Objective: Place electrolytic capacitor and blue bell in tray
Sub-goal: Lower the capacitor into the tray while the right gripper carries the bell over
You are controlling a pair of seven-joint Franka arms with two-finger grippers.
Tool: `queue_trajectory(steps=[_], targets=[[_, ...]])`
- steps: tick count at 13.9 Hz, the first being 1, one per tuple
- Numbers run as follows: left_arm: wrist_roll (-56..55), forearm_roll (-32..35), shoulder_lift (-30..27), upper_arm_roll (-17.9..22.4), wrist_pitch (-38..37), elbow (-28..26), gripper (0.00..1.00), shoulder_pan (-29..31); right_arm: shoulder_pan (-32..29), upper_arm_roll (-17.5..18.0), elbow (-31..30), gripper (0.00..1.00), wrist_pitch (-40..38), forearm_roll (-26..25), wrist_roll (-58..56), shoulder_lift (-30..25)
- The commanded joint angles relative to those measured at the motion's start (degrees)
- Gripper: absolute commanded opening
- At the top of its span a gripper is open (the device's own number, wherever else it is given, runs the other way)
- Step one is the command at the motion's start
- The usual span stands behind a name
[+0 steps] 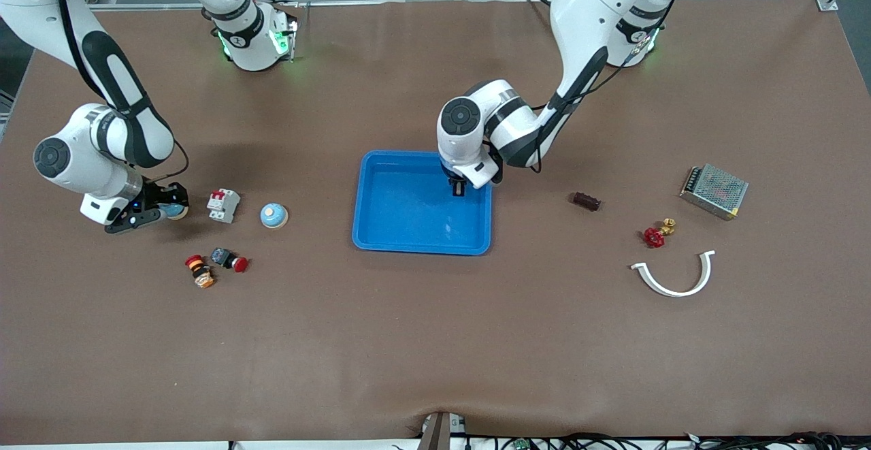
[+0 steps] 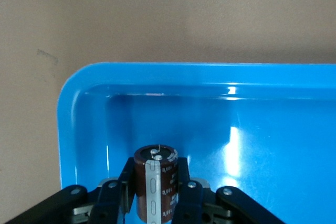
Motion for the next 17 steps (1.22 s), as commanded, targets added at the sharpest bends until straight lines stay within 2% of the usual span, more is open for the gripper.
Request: queue_trajectory(steps=[1, 3, 5, 9, 12, 15, 17], targets=[[-1.9, 1.5, -0.1, 0.3, 1.4, 0.0, 0.00, -0.5, -0.4, 0.8, 8.4, 0.39, -14.5, 0.4, 0.0, -1.2], [-1.9, 1.5, 0.2, 0.3, 2.6, 0.0, 0.00, -0.5, 0.4, 1.0, 16.5, 0.39, -26.3, 0.5, 0.0, -1.4], [-1.9, 1.5, 0.6, 0.3, 2.8, 0.0, 0.00, -0.5, 2.6, 1.1, 21.2, 0.39, -32.9, 0.5, 3.3, -2.8], [-1.9, 1.8, 0.7, 0.5, 4.1, 0.0, 0.00, -0.5, 11.8, 1.3, 29.4, 0.39, -46.8, 0.8, 22.5, -5.8], [-1.9, 5.0, 1.6, 0.5, 4.3, 0.0, 0.00, -0.5, 19.3, 1.3, 31.7, 0.39, -50.0, 3.2, 36.8, -7.0], [-1.9, 5.6, 2.0, 0.4, 4.4, 0.1, 0.00, -0.5, 24.3, 1.2, 31.3, 0.39, -49.7, 11.2, 47.6, -7.3], [-1.7, 5.7, 2.0, 0.5, 4.4, 0.0, 0.00, -0.5, 28.6, 1.1, 31.3, 0.39, -48.0, 11.9, 54.5, -7.2]])
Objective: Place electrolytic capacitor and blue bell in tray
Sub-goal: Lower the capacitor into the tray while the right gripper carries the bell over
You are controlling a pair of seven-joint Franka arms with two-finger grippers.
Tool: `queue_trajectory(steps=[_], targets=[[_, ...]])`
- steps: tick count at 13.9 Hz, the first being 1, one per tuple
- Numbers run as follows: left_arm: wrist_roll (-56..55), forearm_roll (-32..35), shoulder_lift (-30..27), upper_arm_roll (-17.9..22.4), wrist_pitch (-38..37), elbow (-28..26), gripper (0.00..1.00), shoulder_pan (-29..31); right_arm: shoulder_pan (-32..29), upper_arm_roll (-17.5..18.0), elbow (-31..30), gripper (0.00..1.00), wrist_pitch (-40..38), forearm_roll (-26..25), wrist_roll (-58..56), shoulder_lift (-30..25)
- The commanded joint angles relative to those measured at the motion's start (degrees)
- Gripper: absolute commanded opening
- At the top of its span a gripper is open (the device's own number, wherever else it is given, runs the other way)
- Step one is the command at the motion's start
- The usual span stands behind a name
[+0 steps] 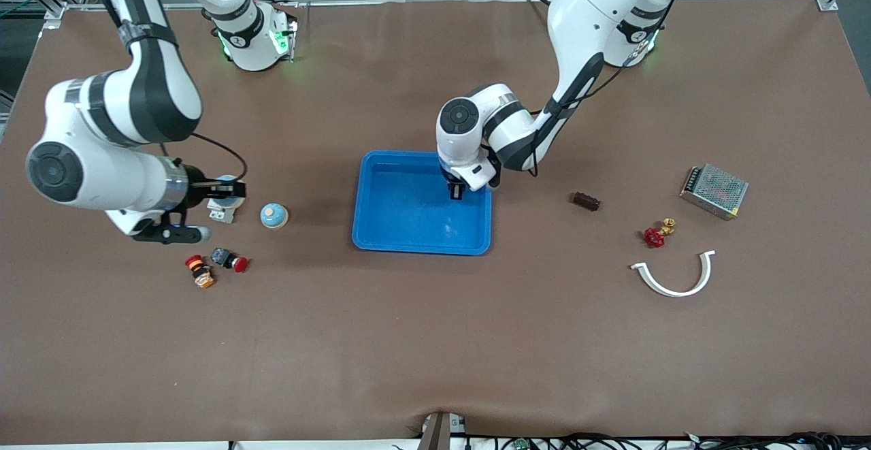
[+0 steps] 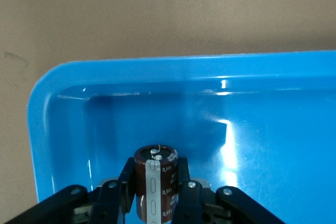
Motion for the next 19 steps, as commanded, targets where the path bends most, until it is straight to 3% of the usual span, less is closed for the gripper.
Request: queue_trajectory(steps=[1, 6, 11, 15, 19], targets=[[-1.7, 2.5, 0.9, 0.4, 1.4, 0.0, 0.97, -0.8, 5.4, -0.7, -0.2, 0.39, 2.2, 1.8, 9.6, -0.2], [-2.0, 4.2, -1.4, 0.3, -1.9, 0.1, 1.00, -1.1, 16.3, -0.7, -3.2, 0.39, 13.6, 1.9, 25.2, 0.7], [-0.5, 3.5, -6.4, -0.2, -6.8, 0.4, 1.00, 1.5, 22.4, -0.8, -6.3, 0.39, 23.1, 1.9, 31.0, 3.6], [7.0, 0.4, -9.7, -0.9, -11.1, 0.3, 1.00, 4.6, 24.9, -0.8, -12.3, 0.39, 34.3, 1.9, 31.6, 5.5], [19.0, -4.1, -13.7, -1.4, -13.5, -1.1, 1.00, 10.4, 27.3, -0.8, -12.7, 0.39, 37.9, 1.8, 33.2, 8.7]])
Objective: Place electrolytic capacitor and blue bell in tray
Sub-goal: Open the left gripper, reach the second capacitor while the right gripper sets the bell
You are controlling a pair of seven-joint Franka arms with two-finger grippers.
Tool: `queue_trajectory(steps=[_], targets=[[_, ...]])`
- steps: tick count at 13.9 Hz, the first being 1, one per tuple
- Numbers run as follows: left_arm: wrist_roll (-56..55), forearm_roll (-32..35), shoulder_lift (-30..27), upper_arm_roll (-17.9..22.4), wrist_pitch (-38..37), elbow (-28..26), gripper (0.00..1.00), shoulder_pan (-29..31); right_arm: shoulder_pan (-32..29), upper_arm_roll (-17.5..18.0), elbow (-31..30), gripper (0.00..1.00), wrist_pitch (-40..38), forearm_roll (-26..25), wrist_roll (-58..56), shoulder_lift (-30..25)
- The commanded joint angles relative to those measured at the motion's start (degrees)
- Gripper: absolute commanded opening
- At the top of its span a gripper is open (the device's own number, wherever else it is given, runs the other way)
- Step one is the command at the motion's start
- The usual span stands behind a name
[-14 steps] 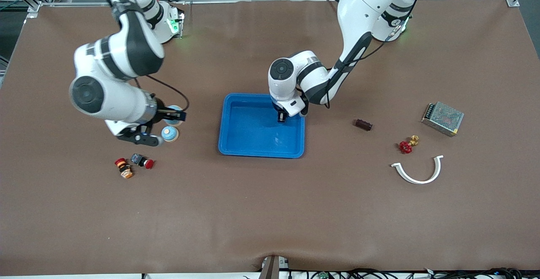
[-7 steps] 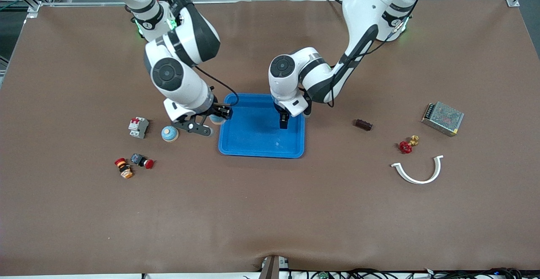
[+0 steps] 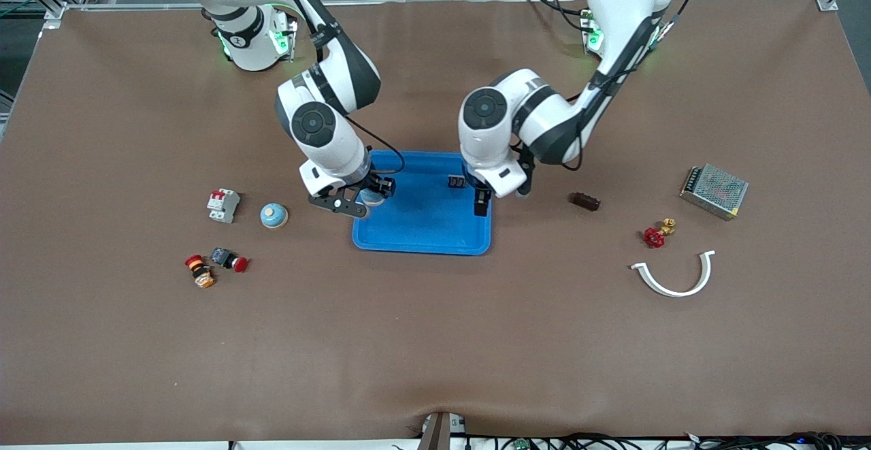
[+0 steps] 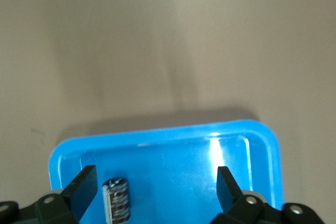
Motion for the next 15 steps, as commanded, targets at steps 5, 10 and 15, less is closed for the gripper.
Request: queue_trajectory(steps=[5, 10, 15], targets=[[12.9, -2.3, -6.3, -1.5, -1.2, -8.2, 1.00, 6.9, 3.6, -0.8, -0.9, 0.39, 5.2, 1.0, 2.9, 3.4], [19.5, -2.3, -9.9, -1.6, 4.3, -16.1, 1.00, 11.0, 4.9, -0.8, -4.6, 0.40, 10.5, 1.0, 2.9, 4.0], [25.6, -3.2, -13.6, -6.0, 7.2, -20.5, 1.00, 20.1, 6.1, -0.8, -5.0, 0.40, 11.5, 1.0, 3.0, 4.6]])
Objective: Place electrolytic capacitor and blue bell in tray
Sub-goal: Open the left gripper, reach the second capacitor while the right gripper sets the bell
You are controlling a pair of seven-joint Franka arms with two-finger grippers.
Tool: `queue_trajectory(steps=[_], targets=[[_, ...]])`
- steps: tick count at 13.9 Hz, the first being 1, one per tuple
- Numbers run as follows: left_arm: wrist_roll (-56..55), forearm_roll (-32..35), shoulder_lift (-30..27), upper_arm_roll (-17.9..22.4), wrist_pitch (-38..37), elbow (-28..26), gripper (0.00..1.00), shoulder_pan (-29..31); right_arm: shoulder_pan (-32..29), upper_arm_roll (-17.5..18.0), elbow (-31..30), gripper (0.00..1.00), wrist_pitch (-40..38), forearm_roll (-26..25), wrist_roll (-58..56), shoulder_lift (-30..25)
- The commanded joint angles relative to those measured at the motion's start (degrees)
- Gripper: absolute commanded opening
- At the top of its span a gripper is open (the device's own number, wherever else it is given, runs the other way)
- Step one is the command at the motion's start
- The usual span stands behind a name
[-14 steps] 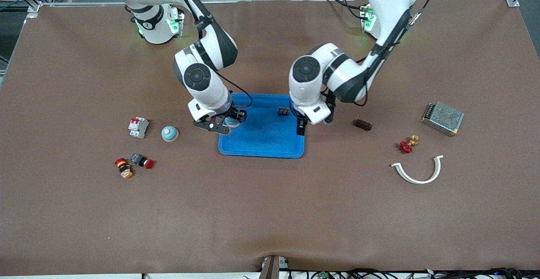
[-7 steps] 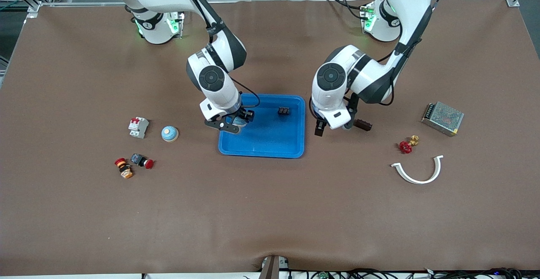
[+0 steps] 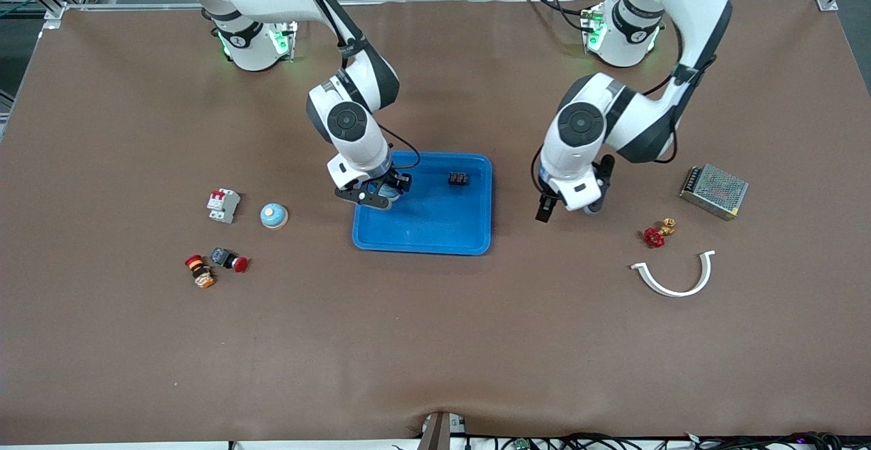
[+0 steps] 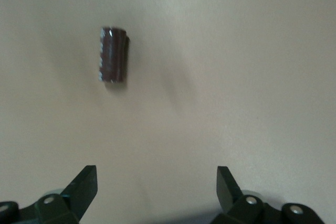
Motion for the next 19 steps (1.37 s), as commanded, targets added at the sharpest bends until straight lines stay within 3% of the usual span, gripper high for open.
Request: queue_trajectory(steps=[1, 6, 8, 9, 10, 11, 13, 15, 17, 19], targets=[[3.6, -1.3, -3.0, -4.0, 2.7, -4.7, 1.00, 6.2, 1.8, -0.8, -0.5, 0.41, 1.7, 1.0, 0.7, 0.5], [8.1, -1.3, -6.9, -13.4, 13.4, -12.8, 1.00, 20.3, 2.9, -0.8, -0.4, 0.42, 2.7, 1.0, 0.7, 1.3], [11.9, -1.3, -6.6, -13.9, 13.8, -12.9, 1.00, 22.3, 2.9, -0.8, -0.4, 0.45, 3.3, 1.0, 0.7, 1.7], [12.0, -1.4, -6.4, -13.9, 14.0, -12.8, 1.00, 22.3, 3.0, -0.8, -0.3, 0.55, 3.3, 1.0, 0.7, 1.7], [12.8, -1.2, -6.1, -13.9, 14.0, -12.7, 1.00, 22.4, 2.9, -0.8, -0.2, 0.92, 3.2, 1.0, 0.7, 1.7], [15.0, -1.2, -5.8, -13.8, 14.1, -12.7, 1.00, 22.8, 2.9, -0.8, -0.1, 1.00, 3.1, 1.0, 0.7, 1.7], [15.7, -1.3, -5.2, -13.9, 15.0, -13.2, 1.00, 23.8, 2.8, -0.8, 0.2, 1.00, 2.4, 1.0, 0.6, 1.4], [15.4, -1.3, -4.5, -14.0, 20.9, -17.4, 1.00, 23.5, 2.4, -0.9, 1.0, 1.00, 0.4, 1.0, 0.1, -0.6], [15.3, -1.3, -3.8, -13.9, 27.4, -21.1, 1.00, 23.6, 1.5, -1.5, 3.7, 1.00, -9.4, 0.5, -0.7, -5.0], [14.8, -1.3, -2.4, -13.7, 28.1, -21.2, 1.00, 23.5, -0.5, -2.2, 7.8, 1.00, -21.0, -0.2, -2.6, -8.8]])
